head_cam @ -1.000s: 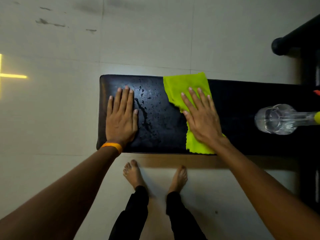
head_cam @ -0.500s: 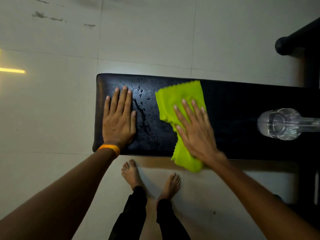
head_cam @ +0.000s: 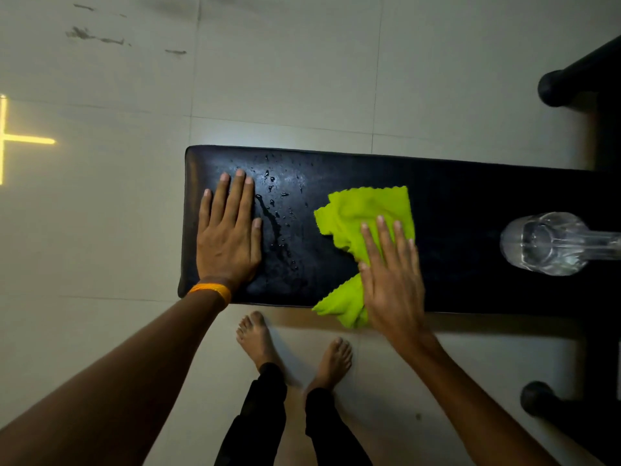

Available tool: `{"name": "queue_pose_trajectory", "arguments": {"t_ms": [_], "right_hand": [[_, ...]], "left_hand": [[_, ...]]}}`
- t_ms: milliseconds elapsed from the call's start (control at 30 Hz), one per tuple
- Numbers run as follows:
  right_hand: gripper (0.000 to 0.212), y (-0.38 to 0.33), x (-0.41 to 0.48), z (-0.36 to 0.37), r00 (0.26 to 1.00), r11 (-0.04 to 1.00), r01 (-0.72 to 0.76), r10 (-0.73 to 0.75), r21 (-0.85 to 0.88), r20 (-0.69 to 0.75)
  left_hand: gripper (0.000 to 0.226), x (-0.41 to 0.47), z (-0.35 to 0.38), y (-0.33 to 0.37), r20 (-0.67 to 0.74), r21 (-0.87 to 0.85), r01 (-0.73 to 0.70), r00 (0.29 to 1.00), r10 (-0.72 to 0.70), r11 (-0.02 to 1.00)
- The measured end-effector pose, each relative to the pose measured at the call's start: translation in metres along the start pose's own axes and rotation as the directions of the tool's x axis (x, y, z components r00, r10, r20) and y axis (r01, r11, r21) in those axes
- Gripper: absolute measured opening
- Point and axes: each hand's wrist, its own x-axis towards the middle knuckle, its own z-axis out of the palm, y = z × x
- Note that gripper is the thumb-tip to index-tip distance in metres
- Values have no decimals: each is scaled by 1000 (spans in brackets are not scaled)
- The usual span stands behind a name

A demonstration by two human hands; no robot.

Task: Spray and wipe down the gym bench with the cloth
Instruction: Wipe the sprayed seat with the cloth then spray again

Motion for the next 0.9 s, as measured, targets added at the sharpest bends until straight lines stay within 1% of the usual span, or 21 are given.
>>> {"name": "queue_pose_trajectory", "arguments": {"t_ms": [67,100,133,167,200,233,333,400,433,467,533,600,733,800,833,900], "right_hand": [[56,10,46,-4,986,990,-140,141,22,-85],[56,7,72,-5,966,974,-222,227,52,-121],[56,1,95,-5,942,952,-295,304,77,-140],[56,-9,112,-4,926,937,-337,347,91,-148],[56,-19,119,-2,928,938,-332,344,99,-145],[56,-29,117,-1,944,954,-284,296,101,-143],[55,-48,62,5,996,995,-38,45,94,-74],[56,-49,12,8,996,991,86,-87,99,-2],[56,-48,-7,9,992,988,124,-127,90,24],[57,-47,-20,11,989,987,138,-141,78,39],[59,-45,-17,11,992,992,116,-118,52,35],[59,-52,15,9,997,997,71,-71,40,11],[54,-80,112,6,998,997,34,-29,75,-57],[53,-88,141,6,997,997,-15,20,73,-76],[53,-89,142,7,996,997,-27,33,70,-85],[54,-89,117,9,996,997,14,-8,71,-89]], "left_hand": [[62,0,2,-1,-7,2,-1,1000,1,1000],[62,0,2,-1,-11,5,-3,1000,3,1000],[62,0,3,-1,-12,5,-8,1000,8,1000],[62,0,3,-1,-14,4,-11,1000,11,1000],[62,-1,3,0,-19,2,-13,1000,13,1000],[62,-1,3,0,-26,1,-14,1000,14,1000],[63,-1,1,0,-29,-1,-11,1000,11,1000],[63,-1,0,1,-36,-3,-12,999,12,1000],[63,-1,0,1,-39,-3,-11,999,11,1000],[63,-1,0,1,-41,-2,-10,999,10,1000],[63,0,1,1,-46,0,-9,999,9,1000],[63,0,2,2,-46,6,-9,999,9,1000],[62,1,2,0,-54,17,-13,998,14,1000],[62,1,3,0,-43,19,-18,999,19,1000],[62,0,2,1,-33,16,-18,999,19,1000],[62,-1,0,1,-22,10,-11,1000,11,1000]]}}
